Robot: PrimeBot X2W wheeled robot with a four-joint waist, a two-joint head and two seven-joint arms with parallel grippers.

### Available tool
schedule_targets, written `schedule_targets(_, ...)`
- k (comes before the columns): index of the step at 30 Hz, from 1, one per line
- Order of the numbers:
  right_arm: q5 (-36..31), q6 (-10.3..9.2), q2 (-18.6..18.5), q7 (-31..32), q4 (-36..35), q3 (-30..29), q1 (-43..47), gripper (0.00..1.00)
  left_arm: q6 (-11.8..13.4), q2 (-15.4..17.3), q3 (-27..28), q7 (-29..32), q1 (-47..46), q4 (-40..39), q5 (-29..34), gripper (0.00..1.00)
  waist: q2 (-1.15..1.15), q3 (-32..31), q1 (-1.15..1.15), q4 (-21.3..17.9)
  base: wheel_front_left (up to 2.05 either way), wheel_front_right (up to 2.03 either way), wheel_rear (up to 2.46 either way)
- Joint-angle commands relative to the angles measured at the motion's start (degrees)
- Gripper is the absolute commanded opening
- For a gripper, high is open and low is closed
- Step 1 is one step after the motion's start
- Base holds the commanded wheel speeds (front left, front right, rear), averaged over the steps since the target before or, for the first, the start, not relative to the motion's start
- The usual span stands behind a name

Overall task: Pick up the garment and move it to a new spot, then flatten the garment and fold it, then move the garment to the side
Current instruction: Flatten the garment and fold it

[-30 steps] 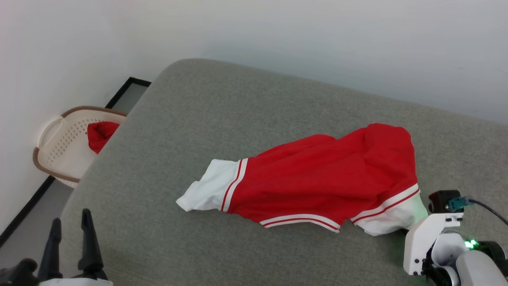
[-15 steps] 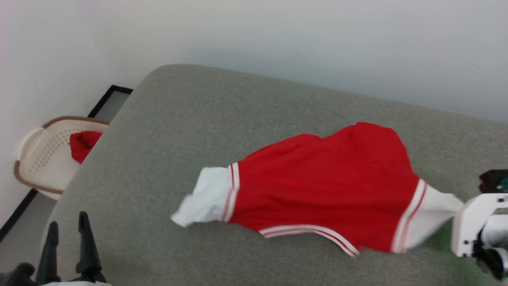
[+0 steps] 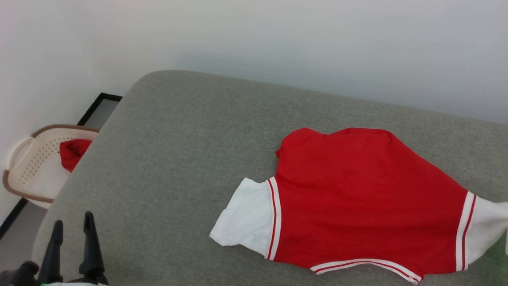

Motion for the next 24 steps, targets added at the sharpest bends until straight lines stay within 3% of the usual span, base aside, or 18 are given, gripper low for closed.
schedule_targets(1, -0.3, -0.06, -0.3, -0.2, 0.6, -0.6, 1.0, 0.00, -0.2, 0.3, -0.2, -0.1, 0.3, 0.0, -0.1, 1.00, 0.00, 0.1, 0.00, -0.1, 0.00, 0.00, 0.00)
schedule_targets(7, -0.9, -0.06, 1.6, -1.0, 2.6, -2.3, 0.9, 0.01, -0.2, 0.8, -0.9, -0.1, -0.3, 0.7, -0.5, 1.00, 0.00, 0.5, 0.00, -0.6, 0.00, 0.00, 0.00)
schedule_targets(8, -1.0, -0.06, 1.7, -1.2, 3.0, -2.3, 0.6, 0.21, -0.2, 1.0, -1.3, -0.1, -0.5, 0.8, -0.5, 1.00, 0.00, 0.6, 0.00, -0.8, 0.00, 0.00, 0.00)
schedule_targets(12, -1.4, -0.06, 2.5, -2.6, 5.3, -2.3, -0.9, 0.50, -0.2, 1.8, -2.7, -0.1, -0.9, 1.4, -0.9, 1.00, 0.00, 0.9, 0.00, -1.5, 0.00, 0.00, 0.00)
schedule_targets(13, -1.5, -0.06, 2.7, -3.0, 5.9, -2.0, -1.4, 0.76, -0.2, 2.0, -2.8, -0.1, -0.9, 1.6, -1.0, 1.00, 0.00, 0.9, 0.00, -1.7, 0.00, 0.00, 0.00)
schedule_targets(14, -1.5, -0.06, 2.7, -3.4, 6.5, -1.7, -1.8, 0.91, -0.2, 2.1, -2.8, -0.1, -0.9, 1.8, -1.1, 1.00, 0.00, 0.9, 0.00, -2.0, 0.00, 0.00, 0.00)
schedule_targets(15, -1.5, -0.06, 2.6, -3.9, 7.0, -1.2, -2.1, 1.00, -0.2, 2.2, -2.8, -0.1, -1.0, 1.9, -1.1, 1.00, 0.00, 0.8, 0.00, -2.2, 0.00, 0.00, 0.00)
schedule_targets(24, -0.1, -0.06, 2.1, -6.4, 8.2, 2.0, -4.5, 1.00, -0.2, 3.2, -2.5, 0.0, 0.1, 2.9, 0.3, 1.00, 0.00, -0.9, 0.00, -5.7, 0.00, 0.00, 0.00)
